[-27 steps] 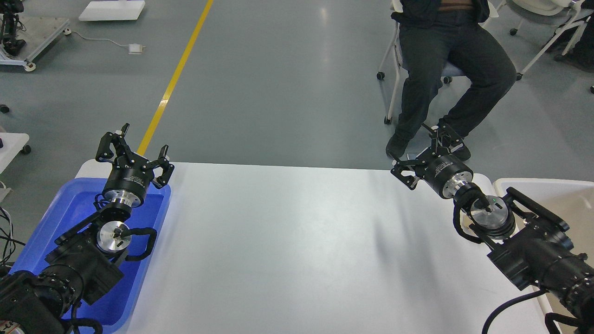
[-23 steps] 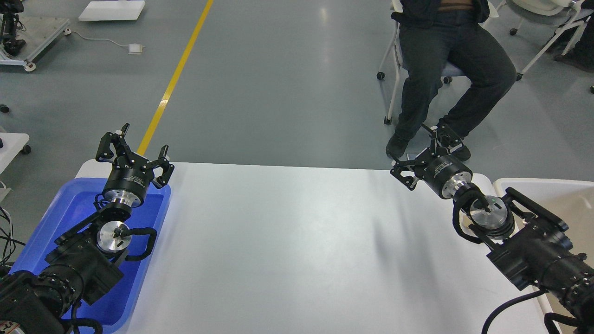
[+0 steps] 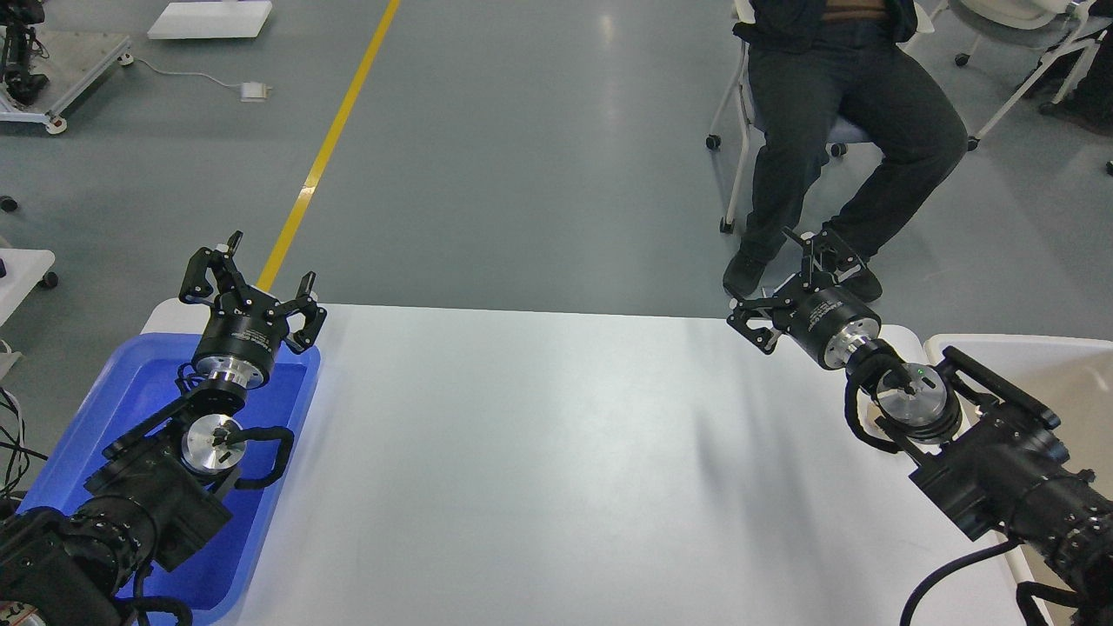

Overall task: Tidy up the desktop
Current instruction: 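Lift the crumpled beige paper with the right gripper off the table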

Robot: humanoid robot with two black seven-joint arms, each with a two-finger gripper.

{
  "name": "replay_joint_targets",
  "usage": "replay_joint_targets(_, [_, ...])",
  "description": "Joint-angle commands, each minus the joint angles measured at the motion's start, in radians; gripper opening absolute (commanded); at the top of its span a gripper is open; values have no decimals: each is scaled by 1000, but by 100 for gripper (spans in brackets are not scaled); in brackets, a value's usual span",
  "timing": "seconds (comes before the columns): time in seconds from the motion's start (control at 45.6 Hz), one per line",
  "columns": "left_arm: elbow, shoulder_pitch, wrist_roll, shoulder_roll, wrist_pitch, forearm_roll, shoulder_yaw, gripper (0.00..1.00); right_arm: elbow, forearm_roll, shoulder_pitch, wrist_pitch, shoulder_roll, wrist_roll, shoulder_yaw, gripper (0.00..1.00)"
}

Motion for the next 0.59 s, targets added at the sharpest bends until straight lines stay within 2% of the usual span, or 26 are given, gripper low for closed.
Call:
replay_joint_targets(0.0, [0,-1,0,0,1,0,0,100,-17,-58,31,2,-2,0,0,100])
replay_joint_targets(0.197, [-1,1,0,0,1,0,0,100,-20,-149,78,3,-24,-6,-2,100])
replay_joint_targets(0.395, [0,1,0,0,-1,0,0,100,21,-294,78,26,-107,-9,-11,100])
replay_joint_targets(0.57, [-1,-1,0,0,-1,0,0,100,27,-411,107,79,-192,-25,-161,100])
